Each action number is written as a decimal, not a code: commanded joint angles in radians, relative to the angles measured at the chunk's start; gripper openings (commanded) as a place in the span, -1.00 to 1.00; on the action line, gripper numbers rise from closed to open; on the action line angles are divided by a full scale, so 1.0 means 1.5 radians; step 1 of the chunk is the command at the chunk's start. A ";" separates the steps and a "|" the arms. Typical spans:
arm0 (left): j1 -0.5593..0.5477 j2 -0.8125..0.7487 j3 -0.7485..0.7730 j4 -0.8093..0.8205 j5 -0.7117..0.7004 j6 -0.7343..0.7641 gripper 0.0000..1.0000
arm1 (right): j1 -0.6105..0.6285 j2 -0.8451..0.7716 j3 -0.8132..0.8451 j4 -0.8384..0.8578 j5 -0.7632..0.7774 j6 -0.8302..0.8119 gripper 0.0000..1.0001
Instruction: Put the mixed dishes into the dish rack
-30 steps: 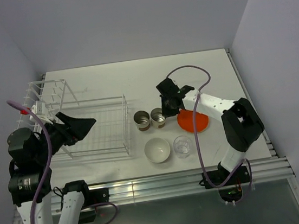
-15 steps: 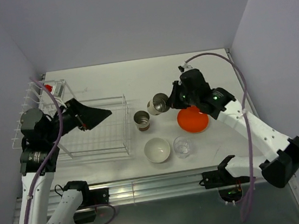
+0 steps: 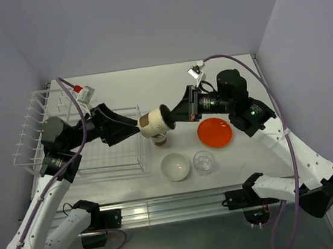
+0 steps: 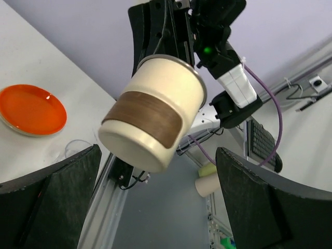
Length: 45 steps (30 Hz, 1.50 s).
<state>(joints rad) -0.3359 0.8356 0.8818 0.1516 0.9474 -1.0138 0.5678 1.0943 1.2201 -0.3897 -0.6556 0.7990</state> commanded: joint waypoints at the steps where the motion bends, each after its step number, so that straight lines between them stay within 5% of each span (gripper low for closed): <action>1: -0.007 -0.005 -0.019 0.119 0.050 -0.032 0.99 | -0.012 -0.029 -0.039 0.205 -0.148 0.107 -1.00; 7: -0.024 -0.007 -0.042 0.174 0.036 -0.060 0.99 | -0.013 -0.009 -0.089 0.353 -0.202 0.213 -1.00; 23: -0.122 0.040 -0.029 0.221 -0.068 -0.066 0.97 | -0.007 0.020 -0.070 0.345 -0.170 0.200 -1.00; 26: -0.123 0.035 -0.018 0.183 -0.096 -0.040 0.79 | -0.007 0.017 -0.076 0.347 -0.169 0.195 -1.00; 29: -0.122 0.032 0.000 0.142 -0.120 -0.006 0.26 | -0.006 0.016 -0.074 0.342 -0.168 0.185 -1.00; 30: -0.123 0.034 0.006 0.113 -0.127 0.003 -0.15 | -0.007 0.018 -0.071 0.327 -0.167 0.179 -1.00; 31: -0.122 0.034 0.017 0.097 -0.134 0.018 -0.35 | -0.006 0.020 -0.067 0.322 -0.165 0.175 -0.99; 32: -0.122 0.034 0.021 0.088 -0.144 0.023 -0.54 | -0.007 0.022 -0.066 0.319 -0.164 0.168 -0.92; 33: -0.122 0.035 0.024 0.080 -0.148 0.027 -0.97 | -0.007 0.022 -0.067 0.319 -0.165 0.166 -0.84; 34: -0.122 0.035 0.031 0.071 -0.154 0.036 -1.00 | -0.007 0.023 -0.066 0.312 -0.164 0.163 -0.74; 38: -0.122 0.028 0.092 -0.080 -0.238 0.125 -1.00 | -0.014 0.013 -0.021 0.143 -0.049 0.040 0.99; 43: -0.120 0.065 0.254 -0.460 -0.529 0.271 -0.99 | -0.027 0.014 0.022 -0.062 0.147 -0.072 0.99; 45: -0.120 0.103 0.288 -0.532 -0.600 0.292 -0.99 | -0.027 0.027 0.025 -0.105 0.189 -0.090 0.99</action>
<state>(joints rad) -0.5217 0.9371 1.2156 -0.3374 0.3588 -0.7280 0.5274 1.1339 1.2148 -0.3569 -0.5423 0.7906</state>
